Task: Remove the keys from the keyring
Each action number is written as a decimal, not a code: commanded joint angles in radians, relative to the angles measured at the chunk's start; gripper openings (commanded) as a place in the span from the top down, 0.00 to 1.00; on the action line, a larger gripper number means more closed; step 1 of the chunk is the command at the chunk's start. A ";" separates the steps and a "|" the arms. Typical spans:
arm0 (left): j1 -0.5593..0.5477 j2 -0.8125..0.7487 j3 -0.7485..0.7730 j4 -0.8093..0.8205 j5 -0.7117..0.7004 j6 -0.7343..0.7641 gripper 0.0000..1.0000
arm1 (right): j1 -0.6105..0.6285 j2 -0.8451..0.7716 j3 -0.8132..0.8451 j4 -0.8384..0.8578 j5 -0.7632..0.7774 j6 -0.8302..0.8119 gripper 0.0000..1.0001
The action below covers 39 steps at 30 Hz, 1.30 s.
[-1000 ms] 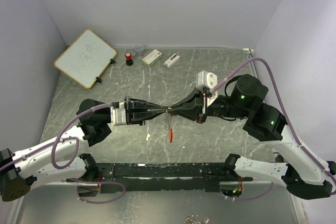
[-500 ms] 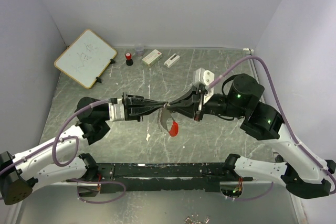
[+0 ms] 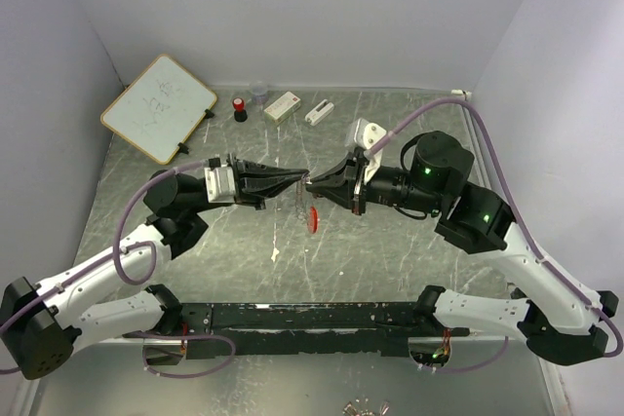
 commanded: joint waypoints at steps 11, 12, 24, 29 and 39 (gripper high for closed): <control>0.032 0.053 0.081 -0.063 -0.101 0.023 0.93 | 0.011 0.073 0.034 -0.045 -0.088 -0.010 1.00; 0.032 0.052 0.085 -0.069 -0.107 0.028 0.93 | 0.012 0.084 0.038 -0.055 -0.088 -0.012 1.00; 0.039 -0.017 0.108 -0.151 -0.158 0.087 0.93 | 0.011 0.047 -0.046 -0.023 0.025 0.015 1.00; 0.038 -0.028 0.099 -0.113 -0.163 0.060 0.93 | 0.011 0.056 -0.079 -0.023 0.102 0.031 1.00; 0.038 -0.027 0.084 -0.053 -0.152 0.020 0.93 | 0.012 0.083 -0.112 -0.017 0.208 0.032 1.00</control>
